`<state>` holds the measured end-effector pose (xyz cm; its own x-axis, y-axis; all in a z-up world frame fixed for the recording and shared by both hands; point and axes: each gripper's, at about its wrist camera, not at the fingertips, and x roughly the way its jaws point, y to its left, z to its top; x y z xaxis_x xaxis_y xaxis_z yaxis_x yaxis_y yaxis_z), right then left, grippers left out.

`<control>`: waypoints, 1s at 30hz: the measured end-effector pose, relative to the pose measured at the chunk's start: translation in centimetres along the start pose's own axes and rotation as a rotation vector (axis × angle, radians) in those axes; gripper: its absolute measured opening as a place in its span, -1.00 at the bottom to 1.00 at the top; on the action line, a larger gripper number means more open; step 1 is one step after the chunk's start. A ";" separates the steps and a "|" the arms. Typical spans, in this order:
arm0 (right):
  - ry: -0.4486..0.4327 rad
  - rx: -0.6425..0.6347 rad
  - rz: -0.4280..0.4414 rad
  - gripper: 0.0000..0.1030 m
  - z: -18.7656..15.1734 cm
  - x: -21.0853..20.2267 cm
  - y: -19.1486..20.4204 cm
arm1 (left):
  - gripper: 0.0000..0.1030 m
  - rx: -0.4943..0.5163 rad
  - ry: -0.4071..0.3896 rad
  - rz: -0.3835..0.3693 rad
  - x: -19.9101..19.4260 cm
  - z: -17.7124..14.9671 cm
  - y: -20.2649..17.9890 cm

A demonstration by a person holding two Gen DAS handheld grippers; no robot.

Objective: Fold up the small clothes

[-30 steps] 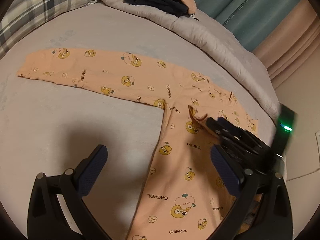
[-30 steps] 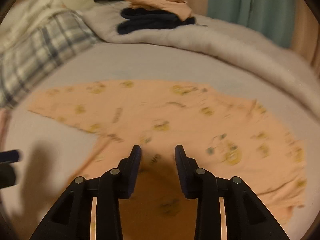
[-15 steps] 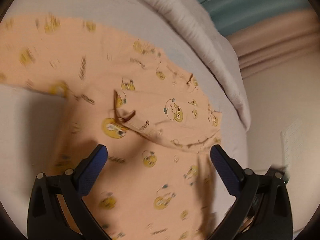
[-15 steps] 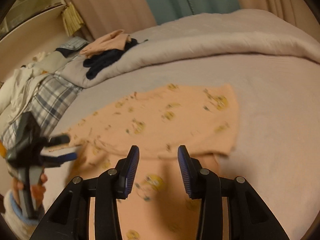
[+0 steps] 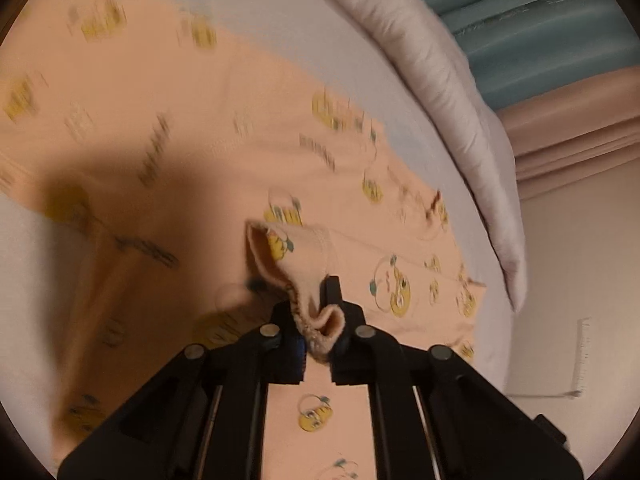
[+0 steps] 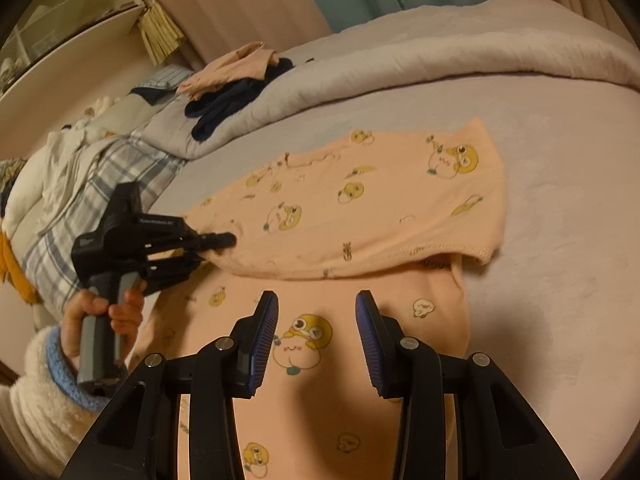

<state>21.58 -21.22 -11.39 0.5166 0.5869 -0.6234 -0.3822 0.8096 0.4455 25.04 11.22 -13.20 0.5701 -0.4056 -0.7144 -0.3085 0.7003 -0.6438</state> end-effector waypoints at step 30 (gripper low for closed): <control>-0.032 -0.020 -0.263 -0.13 3.9 2.2 0.7 | -0.46 0.255 -0.191 0.137 -7.5 2.1 1.4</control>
<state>25.42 -19.28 -9.94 0.6240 0.3567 -0.6952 -0.2468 0.9342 0.2577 21.88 16.47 -8.19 0.6764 -0.1972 -0.7096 -0.2054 0.8748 -0.4388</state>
